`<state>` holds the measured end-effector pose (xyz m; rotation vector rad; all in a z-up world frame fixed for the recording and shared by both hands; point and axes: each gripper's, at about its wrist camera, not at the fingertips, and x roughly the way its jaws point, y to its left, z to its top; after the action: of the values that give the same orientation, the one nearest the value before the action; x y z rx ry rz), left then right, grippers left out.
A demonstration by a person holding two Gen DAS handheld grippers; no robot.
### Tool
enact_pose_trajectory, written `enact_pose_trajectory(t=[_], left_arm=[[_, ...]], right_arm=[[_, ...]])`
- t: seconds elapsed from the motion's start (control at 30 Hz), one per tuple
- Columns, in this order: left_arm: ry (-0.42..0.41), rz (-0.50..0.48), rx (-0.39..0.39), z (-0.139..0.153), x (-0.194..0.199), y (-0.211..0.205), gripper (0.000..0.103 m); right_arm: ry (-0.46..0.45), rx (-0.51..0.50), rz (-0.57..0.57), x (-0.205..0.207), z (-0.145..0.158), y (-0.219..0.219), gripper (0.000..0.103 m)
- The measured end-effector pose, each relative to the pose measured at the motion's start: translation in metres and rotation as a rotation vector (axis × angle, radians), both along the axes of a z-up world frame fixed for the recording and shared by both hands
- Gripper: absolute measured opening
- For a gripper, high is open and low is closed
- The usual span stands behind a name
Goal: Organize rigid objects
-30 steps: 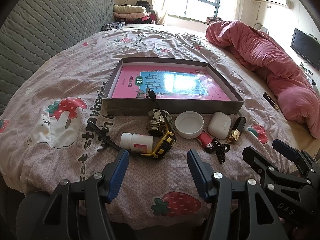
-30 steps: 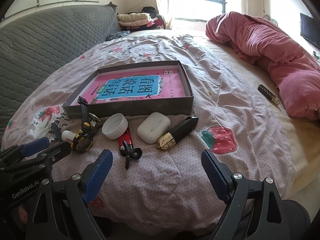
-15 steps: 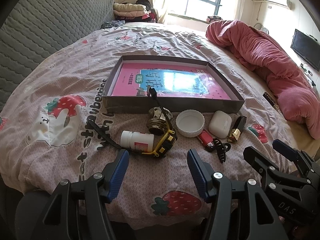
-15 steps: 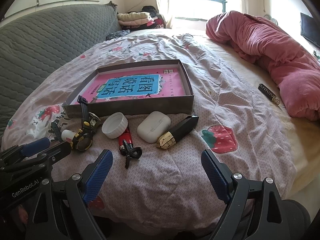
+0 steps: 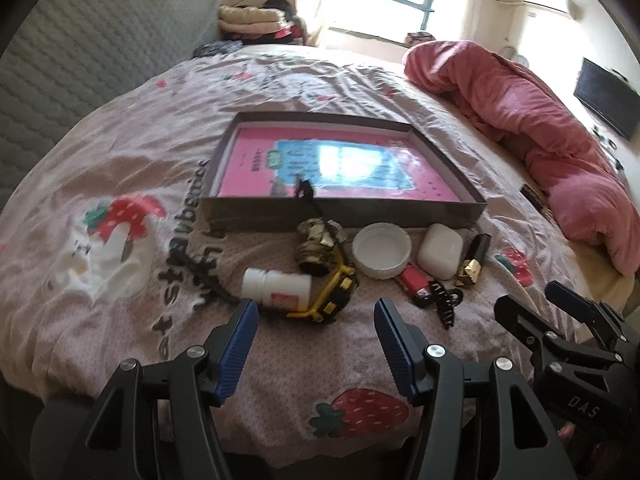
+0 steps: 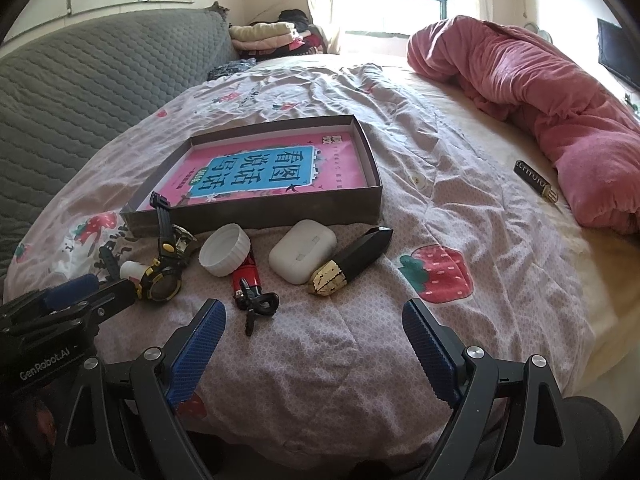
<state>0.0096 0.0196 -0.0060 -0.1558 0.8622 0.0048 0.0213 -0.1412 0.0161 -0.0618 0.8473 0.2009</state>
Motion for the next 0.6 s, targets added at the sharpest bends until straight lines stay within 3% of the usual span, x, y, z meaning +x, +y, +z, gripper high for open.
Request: enact_pose_trajectory(t=[0.17,0.3,0.6], left_arm=[[-0.023,-0.076,0.077,0.003,0.013,-0.005,0.06],[-0.012,-0.111,0.088,0.001,0.019,-0.009,0.059],[0.025,-0.187,0.128,-0.011,0.029,-0.023,0.044]], right_arm=[[0.015,0.009,-0.014,0.003,-0.002,-0.004,0.091],[0.033,0.022,-0.035,0.006,-0.006,-0.009,0.091],[0.067,0.046,-0.092,0.016,-0.012,-0.022,0.091]])
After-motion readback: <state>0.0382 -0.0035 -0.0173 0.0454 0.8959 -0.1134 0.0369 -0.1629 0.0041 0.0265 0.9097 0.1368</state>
